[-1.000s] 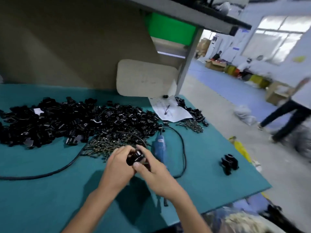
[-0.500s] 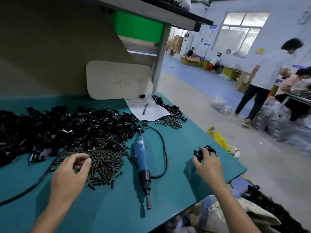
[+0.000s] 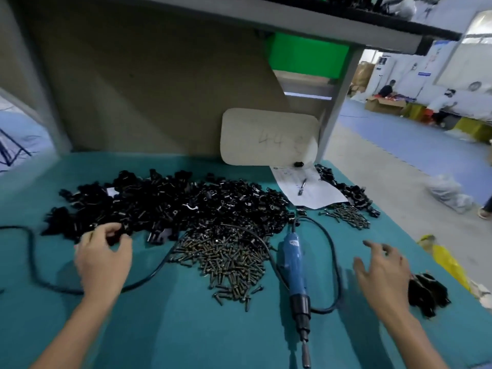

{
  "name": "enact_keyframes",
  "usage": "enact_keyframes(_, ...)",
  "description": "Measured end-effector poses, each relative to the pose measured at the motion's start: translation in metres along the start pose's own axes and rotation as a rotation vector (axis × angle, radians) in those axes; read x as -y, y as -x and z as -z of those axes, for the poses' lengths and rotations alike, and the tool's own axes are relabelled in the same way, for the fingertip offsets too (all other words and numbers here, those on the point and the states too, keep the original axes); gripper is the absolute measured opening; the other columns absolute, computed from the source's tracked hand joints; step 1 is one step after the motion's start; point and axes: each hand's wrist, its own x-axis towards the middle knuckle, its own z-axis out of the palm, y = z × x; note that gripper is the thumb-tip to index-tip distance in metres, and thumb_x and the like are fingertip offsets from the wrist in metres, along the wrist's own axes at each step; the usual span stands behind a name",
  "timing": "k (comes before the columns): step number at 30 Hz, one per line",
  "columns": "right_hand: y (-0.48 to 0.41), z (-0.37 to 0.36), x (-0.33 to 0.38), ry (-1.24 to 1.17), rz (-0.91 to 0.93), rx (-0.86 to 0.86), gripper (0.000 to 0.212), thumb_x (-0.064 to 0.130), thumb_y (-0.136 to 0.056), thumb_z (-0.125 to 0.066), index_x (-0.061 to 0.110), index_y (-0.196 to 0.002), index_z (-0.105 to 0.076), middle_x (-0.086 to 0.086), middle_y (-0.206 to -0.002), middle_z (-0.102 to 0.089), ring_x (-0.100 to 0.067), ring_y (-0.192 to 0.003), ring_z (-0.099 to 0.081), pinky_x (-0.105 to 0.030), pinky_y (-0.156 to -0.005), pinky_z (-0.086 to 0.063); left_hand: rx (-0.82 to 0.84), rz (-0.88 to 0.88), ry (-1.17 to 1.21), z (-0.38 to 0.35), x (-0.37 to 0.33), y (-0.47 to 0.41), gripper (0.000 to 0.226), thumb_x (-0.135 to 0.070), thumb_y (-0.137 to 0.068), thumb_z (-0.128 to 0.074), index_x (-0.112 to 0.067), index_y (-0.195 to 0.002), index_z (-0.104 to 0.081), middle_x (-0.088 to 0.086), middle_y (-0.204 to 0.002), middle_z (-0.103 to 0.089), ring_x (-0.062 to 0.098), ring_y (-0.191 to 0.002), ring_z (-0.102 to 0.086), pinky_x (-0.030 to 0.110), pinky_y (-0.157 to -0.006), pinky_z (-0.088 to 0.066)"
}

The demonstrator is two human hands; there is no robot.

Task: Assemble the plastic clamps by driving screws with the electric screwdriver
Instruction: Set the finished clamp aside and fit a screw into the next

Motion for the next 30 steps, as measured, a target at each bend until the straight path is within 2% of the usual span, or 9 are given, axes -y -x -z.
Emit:
enact_keyframes(4, -0.017, -0.014, 0.108, -0.231, 0.36, 0.265, 0.034, 0.021, -0.102, -0.058, 0.018, -0.136, -0.058, -0.011, -0.125, -0.055, -0.033, -0.121, -0.046, -0.044, -0.099, -0.043, 0.294, 0.001, -0.094, -0.01, -0.009, -0.017, 0.05, -0.043, -0.089, -0.072, -0.026, -0.133, -0.057, 0.013, -0.137, -0.052, 0.034, -0.129, -0.045, 0.052, -0.108, -0.039)
enact_keyframes(7, -0.035, -0.04, 0.169, -0.098, 0.618, 0.463, 0.046, 0.009, -0.105, -0.048, 0.023, -0.149, -0.048, -0.01, -0.142, -0.046, -0.035, -0.127, -0.044, -0.043, -0.102, -0.044, 0.484, -0.072, -0.143, -0.028, -0.016, -0.014, 0.064, -0.049, -0.087, -0.074, -0.03, -0.142, -0.049, 0.01, -0.14, -0.051, 0.031, -0.131, -0.047, 0.049, -0.106, -0.042)
enact_keyframes(10, -0.046, -0.064, 0.193, 0.102, 0.69, 0.575, 0.059, -0.005, -0.1, -0.041, 0.021, -0.154, -0.042, -0.016, -0.143, -0.048, -0.038, -0.125, -0.049, -0.042, -0.1, -0.046, 0.477, -0.064, -0.092, -0.04, -0.012, -0.013, 0.051, -0.037, -0.092, -0.071, -0.031, -0.139, -0.05, 0.003, -0.137, -0.056, 0.025, -0.126, -0.052, 0.046, -0.101, -0.047)
enact_keyframes(15, -0.057, -0.075, 0.184, 0.132, 0.643, 0.454, 0.048, -0.001, -0.101, -0.046, 0.012, -0.147, -0.049, -0.017, -0.127, -0.058, -0.037, -0.116, -0.056, -0.039, -0.095, -0.046, 0.388, 0.05, 0.128, -0.042, -0.004, -0.021, 0.044, -0.026, -0.094, -0.071, -0.029, -0.134, -0.054, -0.011, -0.117, -0.059, 0.016, -0.115, -0.057, 0.033, -0.093, -0.048)
enact_keyframes(18, -0.056, -0.062, 0.175, -0.101, 0.504, 0.373, 0.036, 0.012, -0.106, -0.051, 0.011, -0.142, -0.053, -0.013, -0.12, -0.059, -0.034, -0.105, -0.059, -0.04, -0.085, -0.048, 0.31, 0.154, 0.334, -0.036, -0.005, -0.023, 0.034, -0.025, -0.094, -0.07, -0.031, -0.124, -0.057, -0.014, -0.112, -0.061, 0.013, -0.107, -0.061, 0.026, -0.084, -0.048)
enact_keyframes(21, -0.04, -0.041, 0.174, -0.64, 0.237, 0.511, 0.023, 0.022, -0.102, -0.063, 0.018, -0.124, -0.063, 0.007, -0.109, -0.062, -0.018, -0.088, -0.066, -0.034, -0.08, -0.052, 0.316, 0.384, 0.706, -0.029, -0.017, -0.02, 0.011, -0.024, -0.097, -0.067, -0.024, -0.107, -0.072, 0.0, -0.117, -0.067, 0.012, -0.097, -0.062, 0.029, -0.081, -0.055)
enact_keyframes(23, -0.018, -0.029, 0.179, -1.056, 0.045, 0.666, 0.022, 0.016, -0.097, -0.07, 0.014, -0.119, -0.068, -0.001, -0.103, -0.068, -0.016, -0.075, -0.071, -0.028, -0.071, -0.057, 0.41, 0.569, 1.021, -0.021, -0.029, -0.008, 0.021, -0.029, -0.099, -0.062, -0.015, -0.101, -0.078, 0.007, -0.111, -0.064, 0.014, -0.087, -0.059, 0.028, -0.072, -0.058)
enact_keyframes(25, 0.009, -0.021, 0.183, -1.313, -0.084, 0.775, 0.021, 0.015, -0.088, -0.076, 0.015, -0.109, -0.075, -0.007, -0.092, -0.071, -0.016, -0.074, -0.071, -0.022, -0.067, -0.057, 0.526, 0.681, 1.21, -0.016, -0.035, 0.005, 0.03, -0.032, -0.1, -0.056, -0.01, -0.105, -0.077, 0.014, -0.115, -0.058, 0.02, -0.087, -0.062, 0.034, -0.077, -0.061)
enact_keyframes(30, 0.057, -0.017, 0.192, -1.561, -0.207, 0.954, 0.033, 0.03, -0.069, -0.086, 0.014, -0.097, -0.081, -0.002, -0.085, -0.072, -0.019, -0.08, -0.07, -0.024, -0.074, -0.058, 0.675, 0.759, 1.194, -0.014, -0.05, 0.033, 0.022, -0.012, -0.095, -0.063, -0.007, -0.116, -0.07, 0.013, -0.11, -0.06, 0.014, -0.071, -0.067, 0.025, -0.066, -0.06)
